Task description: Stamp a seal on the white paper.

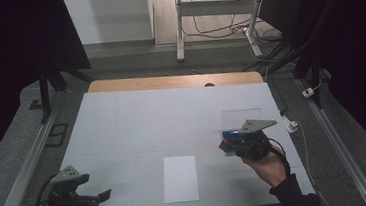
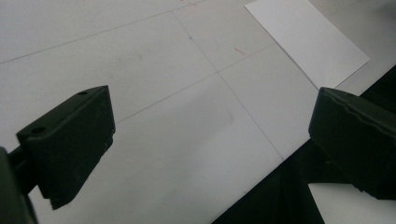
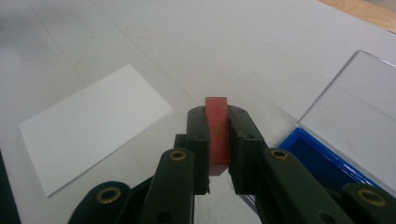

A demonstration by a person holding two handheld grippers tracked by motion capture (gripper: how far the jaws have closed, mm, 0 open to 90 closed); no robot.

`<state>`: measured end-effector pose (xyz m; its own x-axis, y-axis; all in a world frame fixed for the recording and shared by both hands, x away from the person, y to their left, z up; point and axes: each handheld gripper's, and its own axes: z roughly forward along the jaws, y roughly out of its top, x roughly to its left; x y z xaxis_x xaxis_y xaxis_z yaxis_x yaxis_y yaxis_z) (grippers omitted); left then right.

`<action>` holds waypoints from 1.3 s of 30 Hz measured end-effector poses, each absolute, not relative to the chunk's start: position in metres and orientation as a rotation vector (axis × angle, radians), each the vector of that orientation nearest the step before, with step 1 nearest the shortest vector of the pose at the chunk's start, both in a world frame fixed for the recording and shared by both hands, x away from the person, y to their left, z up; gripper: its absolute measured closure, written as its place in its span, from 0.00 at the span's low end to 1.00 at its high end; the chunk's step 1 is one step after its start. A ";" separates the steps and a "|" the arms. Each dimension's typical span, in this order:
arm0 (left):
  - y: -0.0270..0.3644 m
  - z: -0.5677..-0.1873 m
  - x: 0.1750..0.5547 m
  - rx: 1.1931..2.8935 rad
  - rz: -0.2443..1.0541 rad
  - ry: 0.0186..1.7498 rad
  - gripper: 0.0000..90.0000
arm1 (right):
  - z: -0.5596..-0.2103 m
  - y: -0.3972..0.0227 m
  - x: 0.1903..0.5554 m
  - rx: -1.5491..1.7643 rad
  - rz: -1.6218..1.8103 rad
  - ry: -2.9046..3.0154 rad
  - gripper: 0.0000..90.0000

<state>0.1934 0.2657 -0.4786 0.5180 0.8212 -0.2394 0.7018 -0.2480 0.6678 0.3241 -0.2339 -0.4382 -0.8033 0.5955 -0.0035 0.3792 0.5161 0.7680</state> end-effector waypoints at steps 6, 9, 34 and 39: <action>0.266 -0.479 0.193 2.011 0.203 1.239 0.01 | -0.440 -0.222 0.322 0.801 1.180 2.514 0.89; 0.266 -0.479 0.193 2.012 0.203 1.239 0.01 | -0.442 -0.215 0.321 0.790 1.187 2.529 0.89; 0.266 -0.479 0.194 2.013 0.202 1.241 0.01 | -0.459 -0.166 0.312 0.660 1.175 2.668 0.89; 0.266 -0.479 0.194 2.013 0.201 1.241 0.01 | -0.462 -0.156 0.310 0.643 1.177 2.692 0.89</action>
<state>0.1936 0.2657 -0.4788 0.5179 0.8212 -0.2397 0.7034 -0.2493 0.6657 0.3103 -0.1564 -0.4623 -0.9001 0.4332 0.0470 0.3288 0.6044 0.7257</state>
